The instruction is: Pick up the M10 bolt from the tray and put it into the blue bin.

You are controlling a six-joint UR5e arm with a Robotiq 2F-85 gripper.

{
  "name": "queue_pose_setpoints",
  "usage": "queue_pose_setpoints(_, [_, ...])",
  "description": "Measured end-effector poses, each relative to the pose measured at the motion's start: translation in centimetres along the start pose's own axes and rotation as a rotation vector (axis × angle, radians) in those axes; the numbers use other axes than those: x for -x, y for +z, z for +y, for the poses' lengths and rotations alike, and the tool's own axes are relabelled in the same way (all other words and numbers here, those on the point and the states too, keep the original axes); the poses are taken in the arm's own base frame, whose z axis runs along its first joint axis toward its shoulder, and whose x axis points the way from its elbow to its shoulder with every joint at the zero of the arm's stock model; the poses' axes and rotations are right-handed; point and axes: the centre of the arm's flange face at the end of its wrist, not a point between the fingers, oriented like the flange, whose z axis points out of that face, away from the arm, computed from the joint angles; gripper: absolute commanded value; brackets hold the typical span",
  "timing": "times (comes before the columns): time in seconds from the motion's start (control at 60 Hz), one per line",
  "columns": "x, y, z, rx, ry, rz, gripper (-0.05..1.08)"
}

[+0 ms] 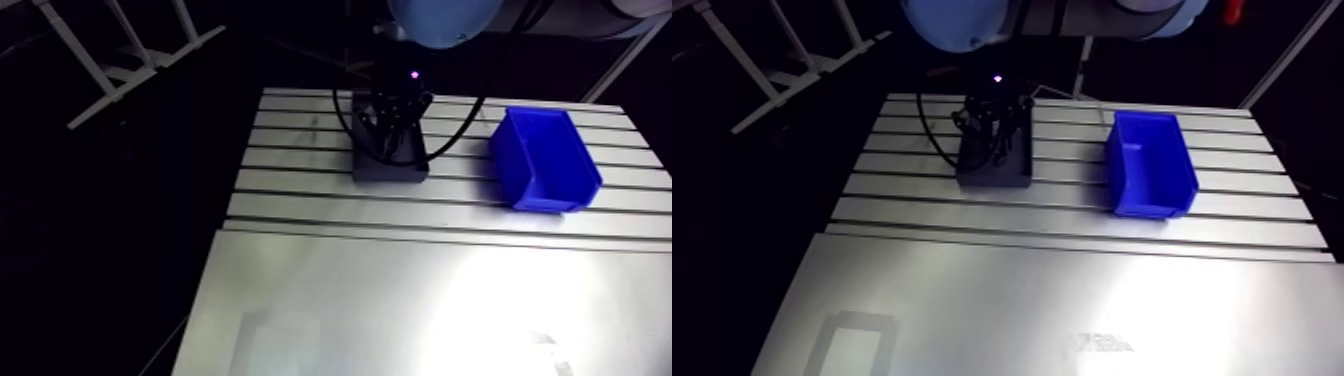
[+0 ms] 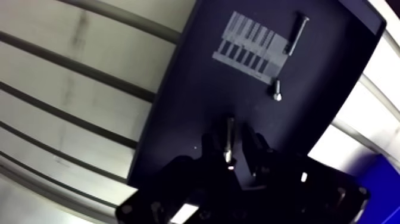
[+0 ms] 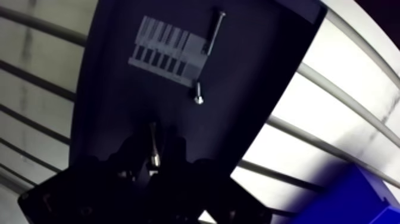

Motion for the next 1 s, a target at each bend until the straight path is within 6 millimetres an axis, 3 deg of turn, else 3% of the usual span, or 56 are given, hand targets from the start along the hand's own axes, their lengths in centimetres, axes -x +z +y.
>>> queue_pose_setpoints(1.0, [0.03,-0.34,0.04,-0.015,-0.003,0.011,0.86])
